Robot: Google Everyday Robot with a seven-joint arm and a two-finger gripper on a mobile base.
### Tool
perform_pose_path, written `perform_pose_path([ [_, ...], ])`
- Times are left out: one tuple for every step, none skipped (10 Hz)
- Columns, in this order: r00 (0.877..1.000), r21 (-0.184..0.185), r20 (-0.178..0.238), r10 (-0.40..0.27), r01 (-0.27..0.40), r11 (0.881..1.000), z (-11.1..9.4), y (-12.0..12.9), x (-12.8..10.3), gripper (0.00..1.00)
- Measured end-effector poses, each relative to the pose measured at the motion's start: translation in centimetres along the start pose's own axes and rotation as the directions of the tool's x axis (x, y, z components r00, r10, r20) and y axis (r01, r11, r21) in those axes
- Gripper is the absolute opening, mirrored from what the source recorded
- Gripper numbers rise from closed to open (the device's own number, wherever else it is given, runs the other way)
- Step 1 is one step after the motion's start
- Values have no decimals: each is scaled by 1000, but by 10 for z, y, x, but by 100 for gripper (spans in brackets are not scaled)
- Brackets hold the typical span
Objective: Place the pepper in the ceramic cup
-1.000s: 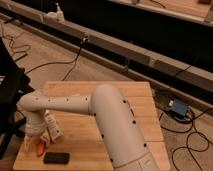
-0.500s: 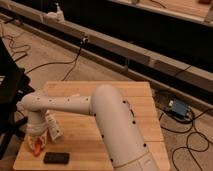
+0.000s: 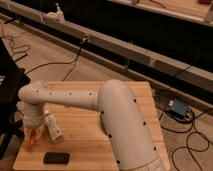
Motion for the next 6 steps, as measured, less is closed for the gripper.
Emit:
perform_pose_path([
  [999, 20, -36, -11, 12, 1000, -16, -4, 1, 0],
  [995, 61, -96, -14, 20, 998, -46, -6, 4, 0],
  [991, 100, -137, 6, 8, 995, -68, 1, 8, 0],
  [986, 130, -166, 32, -10, 991, -85, 10, 12, 0],
  [978, 164, -193, 75, -43, 985, -102, 26, 15, 0],
  [968, 198, -216, 128, -85, 977, -119, 46, 18, 0],
])
